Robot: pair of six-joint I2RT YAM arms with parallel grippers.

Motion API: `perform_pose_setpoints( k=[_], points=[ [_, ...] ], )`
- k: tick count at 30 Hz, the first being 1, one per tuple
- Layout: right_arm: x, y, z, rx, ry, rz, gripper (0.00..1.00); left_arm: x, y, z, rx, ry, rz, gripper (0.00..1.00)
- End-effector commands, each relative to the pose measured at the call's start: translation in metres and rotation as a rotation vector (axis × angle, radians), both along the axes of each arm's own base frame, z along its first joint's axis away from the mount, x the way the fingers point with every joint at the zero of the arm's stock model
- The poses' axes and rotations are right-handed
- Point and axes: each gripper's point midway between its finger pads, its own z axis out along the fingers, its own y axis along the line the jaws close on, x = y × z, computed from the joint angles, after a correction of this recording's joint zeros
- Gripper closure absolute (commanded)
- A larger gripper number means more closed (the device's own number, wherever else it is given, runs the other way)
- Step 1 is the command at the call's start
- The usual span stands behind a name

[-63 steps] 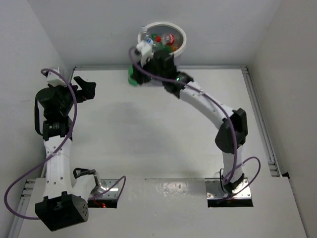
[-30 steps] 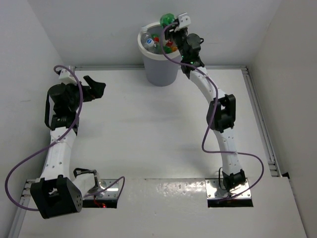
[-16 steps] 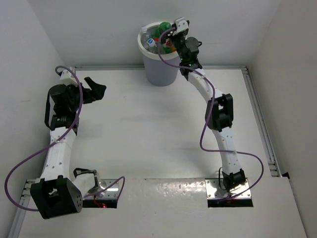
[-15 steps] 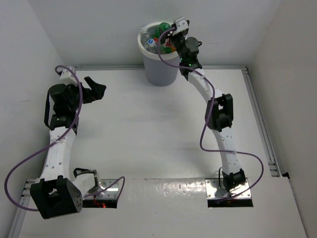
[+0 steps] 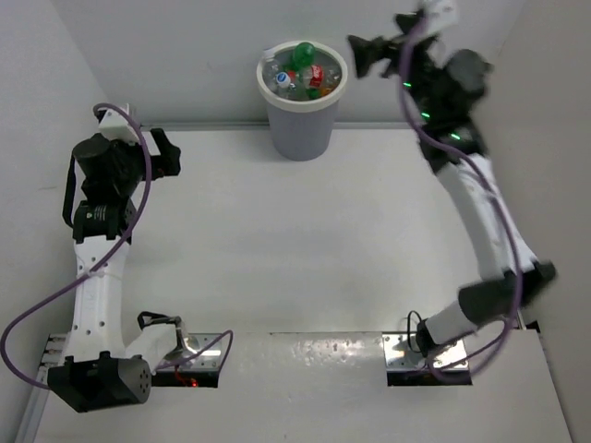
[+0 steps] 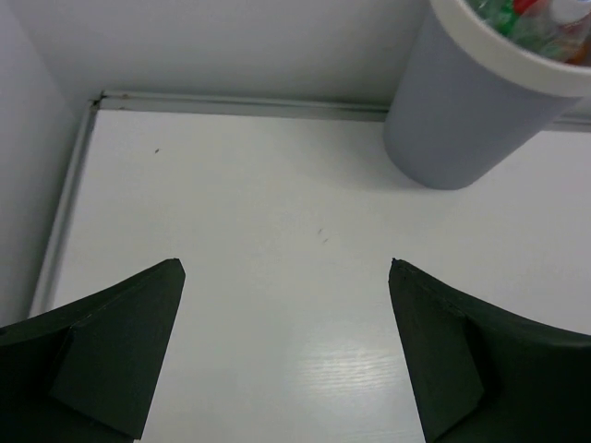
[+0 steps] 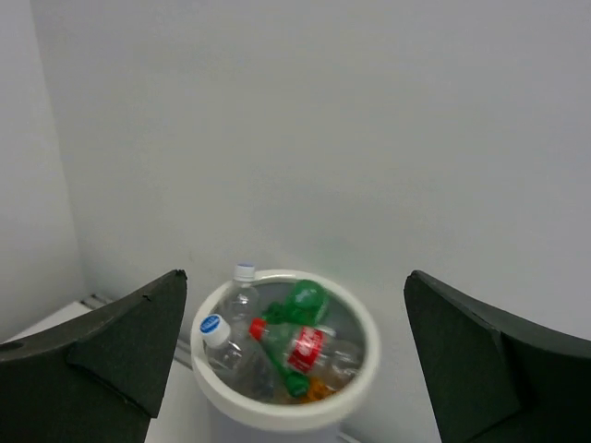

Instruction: Put the plastic bottles in the bin

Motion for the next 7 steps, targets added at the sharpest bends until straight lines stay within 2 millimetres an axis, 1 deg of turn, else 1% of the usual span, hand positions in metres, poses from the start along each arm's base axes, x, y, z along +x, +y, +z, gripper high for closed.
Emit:
perform_pose_setpoints(
  k=[1, 2, 3, 4, 5, 6, 7],
  points=[
    [-0.068, -0.072, -0.031, -0.015, 0.223, -0.068, 0.01, -0.019, 0.018, -0.013, 0.114, 0.064, 0.077, 0.0],
    [-0.087, -0.084, -0.062, -0.026, 0.313, -0.084, 0.01, -0.027, 0.017, -0.012, 0.128, 0.056, 0.074, 0.0],
    [-0.092, -0.101, -0.078, -0.012, 0.364, -0.118, 0.01, -0.029, 0.015, -0.013, 0.138, 0.054, 0.06, 0.0],
    [-0.101, -0.111, -0.117, -0.018, 0.471, -0.135, 0.01, -0.031, 0.015, -0.015, 0.147, 0.054, 0.058, 0.0],
    [-0.126, -0.132, -0.129, 0.014, 0.505, -0.171, 0.01, -0.031, 0.013, -0.015, 0.145, 0.053, 0.046, 0.0],
    [-0.133, -0.137, -0.14, 0.014, 0.527, -0.177, 0.01, -0.032, 0.011, -0.018, 0.141, 0.065, 0.035, 0.0],
    [-0.14, -0.139, -0.169, 0.013, 0.59, -0.173, 0.01, -0.032, 0.011, -0.018, 0.141, 0.066, 0.035, 0.0]
  ],
)
